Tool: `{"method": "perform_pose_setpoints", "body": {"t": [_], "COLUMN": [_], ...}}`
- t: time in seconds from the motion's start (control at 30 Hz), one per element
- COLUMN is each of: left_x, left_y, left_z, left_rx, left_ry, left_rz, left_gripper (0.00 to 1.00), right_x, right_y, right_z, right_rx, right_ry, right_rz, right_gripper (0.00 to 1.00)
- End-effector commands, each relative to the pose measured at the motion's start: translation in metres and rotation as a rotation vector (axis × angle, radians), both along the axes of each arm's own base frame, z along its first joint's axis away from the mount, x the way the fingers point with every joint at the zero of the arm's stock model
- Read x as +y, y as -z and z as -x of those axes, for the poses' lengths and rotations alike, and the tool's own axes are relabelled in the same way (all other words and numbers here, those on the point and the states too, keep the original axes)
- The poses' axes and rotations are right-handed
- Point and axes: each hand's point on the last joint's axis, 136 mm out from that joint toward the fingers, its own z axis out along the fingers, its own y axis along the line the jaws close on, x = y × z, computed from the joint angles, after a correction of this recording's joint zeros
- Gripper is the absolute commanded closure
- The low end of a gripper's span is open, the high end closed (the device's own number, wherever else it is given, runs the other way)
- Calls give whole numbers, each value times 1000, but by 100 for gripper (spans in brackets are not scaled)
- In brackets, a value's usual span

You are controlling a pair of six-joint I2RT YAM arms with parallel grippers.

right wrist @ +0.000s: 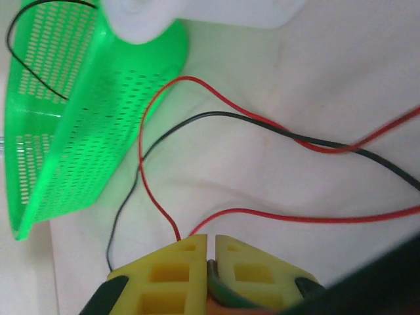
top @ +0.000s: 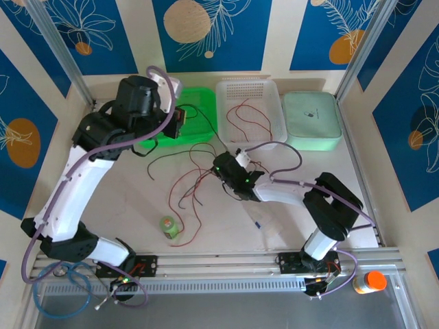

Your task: Untangle the cables

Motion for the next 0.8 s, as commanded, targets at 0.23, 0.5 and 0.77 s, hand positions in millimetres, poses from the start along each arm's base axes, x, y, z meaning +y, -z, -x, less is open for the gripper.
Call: {"method": "perform_pose_setpoints", "body": {"t": [0.23, 0.5, 0.77], "left_x": [38, 51, 76], "left_y": [-42, -69, -60], "left_z": [-38, -82, -147], "left_rx": [-189, -317, -380], "left_ry": [-222, -331, -481], "left_rz": [-129, -117, -162], "left_gripper": [99, 98, 97], "right_x": [-61, -57, -52], "right_y": [45, 53, 39], "right_z": [37, 41, 49], "right_rx": [160, 156, 128], "right_ry": [80, -15, -139], "right_rz": [53, 8, -29], "right_gripper": [100, 76, 32]}}
